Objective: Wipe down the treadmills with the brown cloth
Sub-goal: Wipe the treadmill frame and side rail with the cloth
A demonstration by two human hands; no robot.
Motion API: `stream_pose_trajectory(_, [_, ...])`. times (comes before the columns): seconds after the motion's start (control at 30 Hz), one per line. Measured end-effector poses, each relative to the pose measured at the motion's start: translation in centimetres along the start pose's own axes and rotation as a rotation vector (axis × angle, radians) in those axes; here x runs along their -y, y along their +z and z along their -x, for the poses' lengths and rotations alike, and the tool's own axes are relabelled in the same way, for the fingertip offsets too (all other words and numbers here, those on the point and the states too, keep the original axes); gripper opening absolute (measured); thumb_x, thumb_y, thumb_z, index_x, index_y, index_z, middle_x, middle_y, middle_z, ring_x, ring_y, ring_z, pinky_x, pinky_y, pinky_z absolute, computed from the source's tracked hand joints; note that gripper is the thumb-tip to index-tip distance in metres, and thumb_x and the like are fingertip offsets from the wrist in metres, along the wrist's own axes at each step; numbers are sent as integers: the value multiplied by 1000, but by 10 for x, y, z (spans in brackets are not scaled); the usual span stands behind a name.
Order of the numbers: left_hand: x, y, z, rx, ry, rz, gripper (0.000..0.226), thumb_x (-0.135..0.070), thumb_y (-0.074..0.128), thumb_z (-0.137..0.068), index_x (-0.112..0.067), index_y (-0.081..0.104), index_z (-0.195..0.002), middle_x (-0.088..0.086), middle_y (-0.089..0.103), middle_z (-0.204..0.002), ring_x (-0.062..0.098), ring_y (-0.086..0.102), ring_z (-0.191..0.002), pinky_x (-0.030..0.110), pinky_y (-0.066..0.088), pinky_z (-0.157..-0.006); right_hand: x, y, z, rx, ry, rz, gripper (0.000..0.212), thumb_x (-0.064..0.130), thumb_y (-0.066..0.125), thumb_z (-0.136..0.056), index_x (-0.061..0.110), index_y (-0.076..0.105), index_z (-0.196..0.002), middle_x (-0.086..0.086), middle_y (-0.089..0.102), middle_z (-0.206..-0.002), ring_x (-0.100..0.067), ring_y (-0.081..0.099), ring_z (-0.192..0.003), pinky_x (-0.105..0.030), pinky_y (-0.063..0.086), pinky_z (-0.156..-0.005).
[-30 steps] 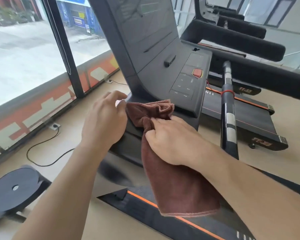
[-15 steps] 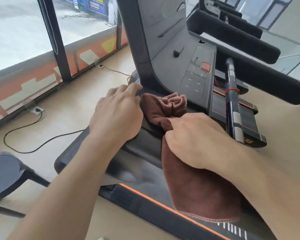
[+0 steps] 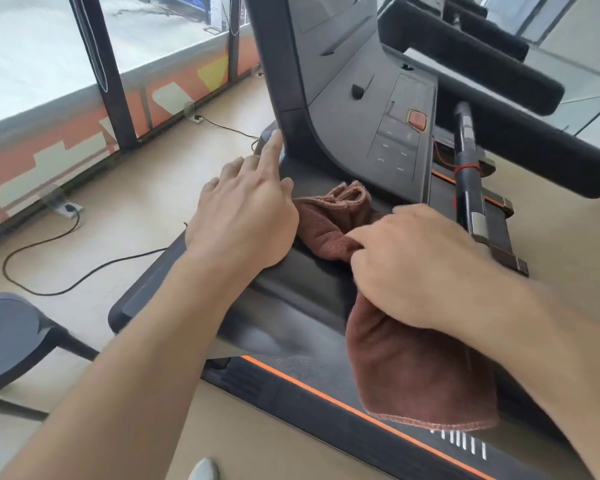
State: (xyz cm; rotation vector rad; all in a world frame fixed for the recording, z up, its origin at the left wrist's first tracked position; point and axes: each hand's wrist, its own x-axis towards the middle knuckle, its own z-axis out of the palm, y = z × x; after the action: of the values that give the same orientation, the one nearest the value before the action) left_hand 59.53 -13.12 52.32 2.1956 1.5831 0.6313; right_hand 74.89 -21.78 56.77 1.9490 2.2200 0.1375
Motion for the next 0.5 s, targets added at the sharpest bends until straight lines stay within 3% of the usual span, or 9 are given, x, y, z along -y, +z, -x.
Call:
stream_pose_trajectory(0.13, [3,2,-1,1,15,-5,60,-28,30,-109,-31,3,-163,-3,36,-161,21,25,-149,41,27,-113,16,-1,-11,-39,-105,197,26,20,37,-99,24,41,-73,6,55,-92,-31,52,-90,-41,29,-77])
stream_pose_trajectory(0.2, [1,4,-4,-2,15,-18,62,-27,30,-109,-29,1,-163,0,36,-160,22,25,-149,43,25,-116,14,-4,-21,24,-52,123,22,21,37,-100,24,44,-79,5,49,-83,-28,40,-86,-42,31,-80])
stream_pose_trajectory(0.27, [0,5,-5,-8,14,-38,63,-27,30,-108,-28,-1,-163,2,37,-159,24,24,-150,47,22,-121,6,-2,-27,59,-11,-58,22,23,42,-96,21,47,-75,5,40,-73,-23,38,-85,-41,34,-85])
stream_pose_trajectory(0.4, [-2,7,-4,-9,19,-75,61,-30,27,-108,-29,1,-163,3,37,-160,25,21,-152,51,19,-122,-11,0,-17,119,43,-461,22,29,50,-81,21,70,-84,-4,67,-82,-25,59,-85,-37,48,-84])
stream_pose_trajectory(0.5, [-1,4,-1,17,24,-83,59,-28,28,-107,-31,6,-163,2,34,-162,25,19,-153,51,16,-124,-12,-9,-6,132,58,-443,16,25,55,-79,24,72,-81,-4,70,-78,-24,62,-80,-32,48,-74])
